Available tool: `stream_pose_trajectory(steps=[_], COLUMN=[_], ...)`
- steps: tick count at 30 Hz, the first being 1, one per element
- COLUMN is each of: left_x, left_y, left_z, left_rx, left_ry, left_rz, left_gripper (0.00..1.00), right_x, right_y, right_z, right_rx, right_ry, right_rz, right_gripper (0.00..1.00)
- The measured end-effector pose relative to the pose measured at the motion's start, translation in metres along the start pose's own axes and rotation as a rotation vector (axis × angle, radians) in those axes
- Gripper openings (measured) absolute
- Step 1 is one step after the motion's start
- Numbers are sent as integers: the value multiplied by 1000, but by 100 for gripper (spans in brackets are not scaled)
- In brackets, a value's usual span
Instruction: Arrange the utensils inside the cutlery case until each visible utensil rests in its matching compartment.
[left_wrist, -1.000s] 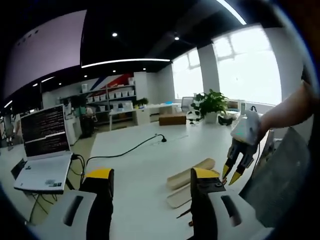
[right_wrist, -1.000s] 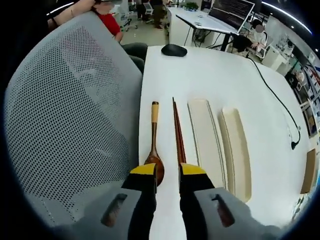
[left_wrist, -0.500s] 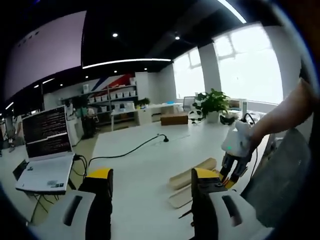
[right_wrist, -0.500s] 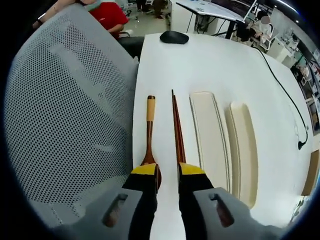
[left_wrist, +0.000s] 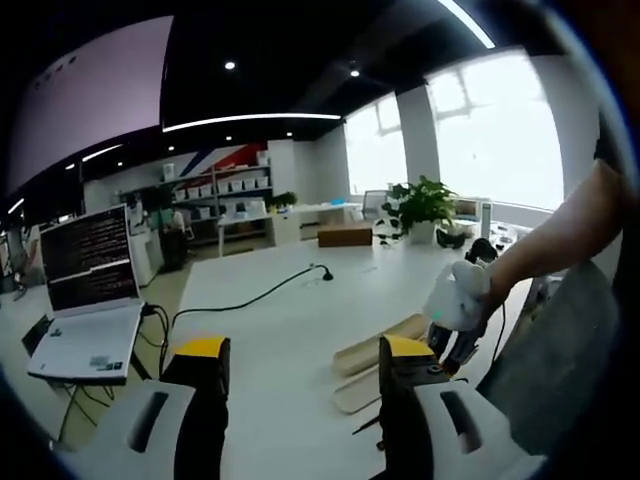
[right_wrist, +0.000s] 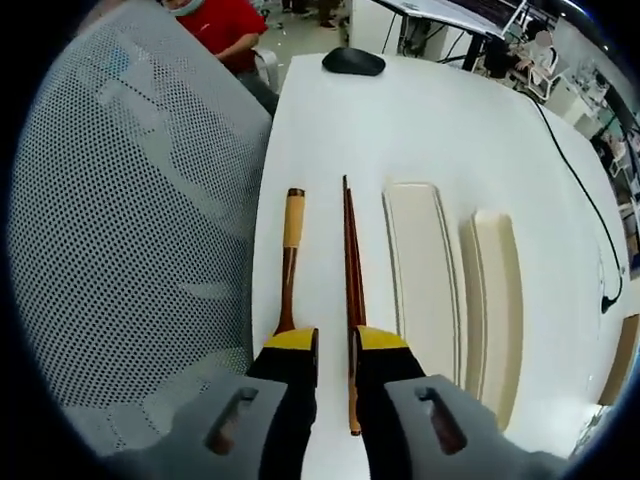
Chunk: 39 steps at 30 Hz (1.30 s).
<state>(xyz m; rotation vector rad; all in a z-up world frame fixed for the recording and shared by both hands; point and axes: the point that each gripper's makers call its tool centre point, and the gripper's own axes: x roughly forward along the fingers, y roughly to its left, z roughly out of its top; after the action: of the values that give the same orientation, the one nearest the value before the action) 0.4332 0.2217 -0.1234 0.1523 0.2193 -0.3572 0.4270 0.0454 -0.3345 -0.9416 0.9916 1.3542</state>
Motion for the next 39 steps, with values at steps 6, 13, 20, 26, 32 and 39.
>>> stream_pose_trajectory(steps=[6,13,20,26,32,39], left_x=[0,1,1,1,0,0], left_y=[-1,-1,-2,-2,-1,0], left_z=[0,0,0,-1,-1,-2], left_rx=[-2,-3,-4,-5,-8,-9], left_ry=[2,5,9,12,12,15], left_rz=[0,-2,-4,-6,-6,-7], left_gripper=[61,61,61,61,61,61], right_x=[6,11,16,19,21,24], right_y=[1,-1,-4,-3,-4,-5], right_z=[-1,-1,-1,-2,-3,-4], right_rx=[-6,-4,-40,-43,-46,-53], right_ry=[11,25,48,58,70,81], right_rz=[13,20,1,13,16,20], right_gripper=[9,9,8,8,8,7])
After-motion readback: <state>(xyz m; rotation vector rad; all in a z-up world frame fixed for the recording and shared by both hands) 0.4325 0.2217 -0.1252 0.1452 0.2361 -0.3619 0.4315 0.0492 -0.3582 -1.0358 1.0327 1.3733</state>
